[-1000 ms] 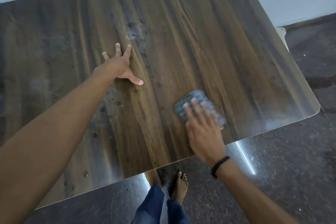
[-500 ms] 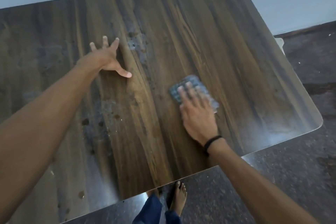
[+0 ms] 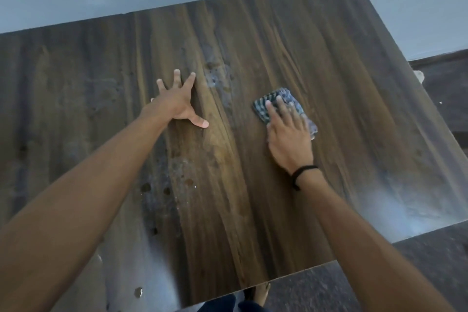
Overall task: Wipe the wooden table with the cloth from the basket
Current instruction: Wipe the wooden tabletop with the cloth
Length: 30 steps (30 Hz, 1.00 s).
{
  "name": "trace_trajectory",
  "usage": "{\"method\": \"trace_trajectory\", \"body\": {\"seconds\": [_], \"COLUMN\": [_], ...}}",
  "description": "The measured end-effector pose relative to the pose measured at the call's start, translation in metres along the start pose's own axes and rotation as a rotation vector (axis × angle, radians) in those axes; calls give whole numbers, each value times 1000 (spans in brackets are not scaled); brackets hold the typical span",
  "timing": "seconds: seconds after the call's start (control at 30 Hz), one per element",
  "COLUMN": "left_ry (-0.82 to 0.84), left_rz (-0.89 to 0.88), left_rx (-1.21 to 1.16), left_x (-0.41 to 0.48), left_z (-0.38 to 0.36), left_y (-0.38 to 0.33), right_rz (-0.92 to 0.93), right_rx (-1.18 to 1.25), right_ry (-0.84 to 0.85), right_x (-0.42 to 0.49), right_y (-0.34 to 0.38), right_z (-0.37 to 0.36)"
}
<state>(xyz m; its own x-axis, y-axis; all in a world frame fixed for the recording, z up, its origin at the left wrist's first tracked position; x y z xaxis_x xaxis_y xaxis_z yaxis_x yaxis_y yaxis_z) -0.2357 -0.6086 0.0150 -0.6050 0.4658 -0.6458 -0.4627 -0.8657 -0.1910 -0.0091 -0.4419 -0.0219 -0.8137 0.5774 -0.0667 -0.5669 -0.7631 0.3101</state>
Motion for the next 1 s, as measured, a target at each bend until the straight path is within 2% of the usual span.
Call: {"method": "trace_trajectory", "body": {"seconds": [0.03,0.1,0.13,0.17,0.2,0.23,0.27,0.37,0.4,0.43,0.5,0.53,0.63,0.67,0.7,0.77,0.8,0.9,0.93,0.97,1.0], "left_ry": [1,3,3,4,5,10,12,6,9,14,19,16,-20,-34,-48,-65,-74,-69,-67,-61,-49], "left_rz": [-3,9,16,17,11,1,-7,-8,-3,-3,-10,-12,-3,10,23,38,44,58,64,69,65], "left_rx": [0,7,5,1,-3,-8,-15,-1,4,8,28,38,20,11,6,-2,-7,6,14,17,16], "left_x": [0,-1,-1,-1,0,0,1,0,-1,-2,1,3,17,23,28,40,47,64,69,73,77], "left_z": [0,0,0,1,1,1,0,-1,-1,-1,2,6,30,40,50,65,72,85,88,92,96], "left_y": [-1,1,2,4,4,4,2,1,2,3,3,2,0,2,6,13,17,31,37,43,47], "right_rz": [91,468,541,461,281,114,40,427,468,385,102,71,449,478,398,111,87,545,587,495,328], "right_rx": [-27,-73,-75,-58,-7,4,-1,-68,-76,-66,-17,-17,-65,-59,-49,-8,5,-59,-64,-51,-20], "right_ry": [38,147,153,109,51,28,44,183,184,126,35,39,203,186,103,4,21,150,140,75,42], "right_x": [-10,-33,-24,-5,15,26,27,5,18,38,67,68,51,66,87,110,107,87,106,132,151], "right_y": [15,27,23,17,14,17,26,42,34,27,27,36,48,40,33,34,44,58,51,47,46], "right_z": [-5,-15,-14,-12,-7,-3,-5,-13,-11,-8,-1,-3,-11,-10,-7,-3,-6,-16,-13,-10,-6]}}
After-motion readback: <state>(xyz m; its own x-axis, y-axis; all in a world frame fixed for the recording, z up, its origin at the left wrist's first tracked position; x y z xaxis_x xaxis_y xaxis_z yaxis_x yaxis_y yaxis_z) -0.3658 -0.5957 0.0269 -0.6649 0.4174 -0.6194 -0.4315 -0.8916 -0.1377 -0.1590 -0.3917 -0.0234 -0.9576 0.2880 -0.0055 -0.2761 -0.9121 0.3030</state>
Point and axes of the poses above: each hand's wrist, its own x-axis towards the middle knuckle, its own z-axis out of the back of the hand, y = z × x, the point moved 2 cm from there along x, towards the middle knuckle, and after that the axes turned 6 degrees about -z, right-handed, at the moved point
